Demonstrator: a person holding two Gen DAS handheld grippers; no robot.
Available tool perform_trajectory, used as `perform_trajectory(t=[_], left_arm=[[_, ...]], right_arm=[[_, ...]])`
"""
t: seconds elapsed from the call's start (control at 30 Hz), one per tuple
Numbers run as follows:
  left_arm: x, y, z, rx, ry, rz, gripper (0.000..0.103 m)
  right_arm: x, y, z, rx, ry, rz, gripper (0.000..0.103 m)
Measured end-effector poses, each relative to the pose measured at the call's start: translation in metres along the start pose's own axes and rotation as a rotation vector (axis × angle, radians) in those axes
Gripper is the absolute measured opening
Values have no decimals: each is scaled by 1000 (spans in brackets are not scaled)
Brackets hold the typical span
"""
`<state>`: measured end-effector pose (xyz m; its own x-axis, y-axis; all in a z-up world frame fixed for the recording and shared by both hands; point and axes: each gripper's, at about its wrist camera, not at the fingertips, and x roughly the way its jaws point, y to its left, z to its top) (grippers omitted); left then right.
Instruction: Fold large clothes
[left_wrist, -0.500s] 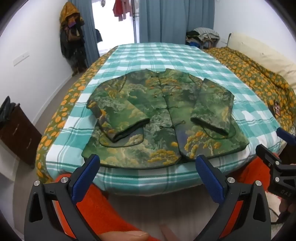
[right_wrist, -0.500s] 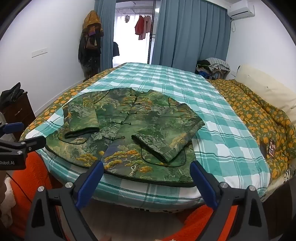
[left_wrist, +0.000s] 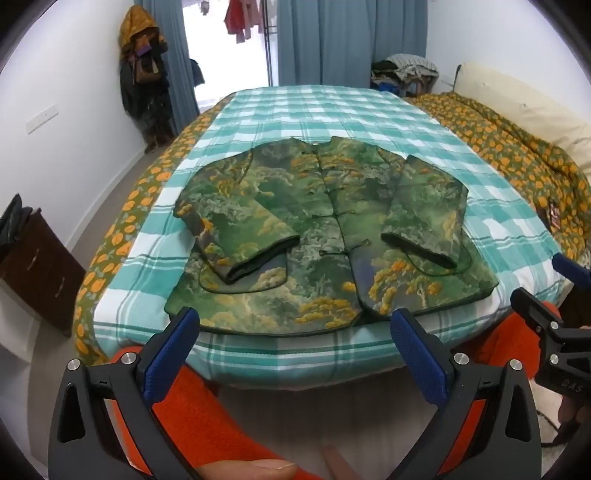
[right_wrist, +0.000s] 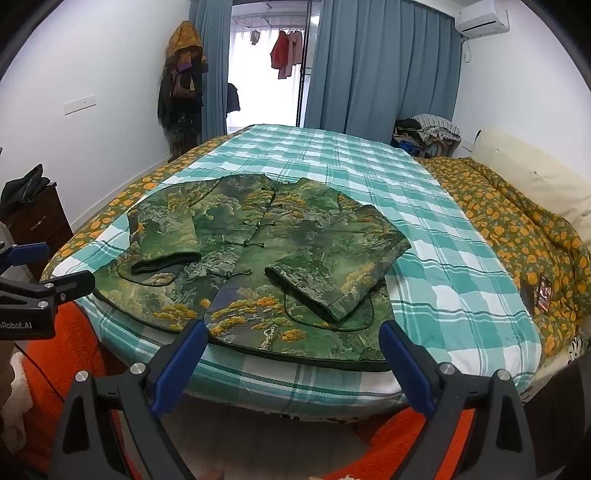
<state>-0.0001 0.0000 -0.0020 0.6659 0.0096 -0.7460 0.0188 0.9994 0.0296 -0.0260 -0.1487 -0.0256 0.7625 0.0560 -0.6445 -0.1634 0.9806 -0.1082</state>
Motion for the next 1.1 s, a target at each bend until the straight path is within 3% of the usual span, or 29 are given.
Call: perform_trajectory(t=[1.1], left_arm=[[-3, -6, -4, 20, -2, 0, 103]], right_arm=[[-7, 4, 5, 1, -13, 31, 96]])
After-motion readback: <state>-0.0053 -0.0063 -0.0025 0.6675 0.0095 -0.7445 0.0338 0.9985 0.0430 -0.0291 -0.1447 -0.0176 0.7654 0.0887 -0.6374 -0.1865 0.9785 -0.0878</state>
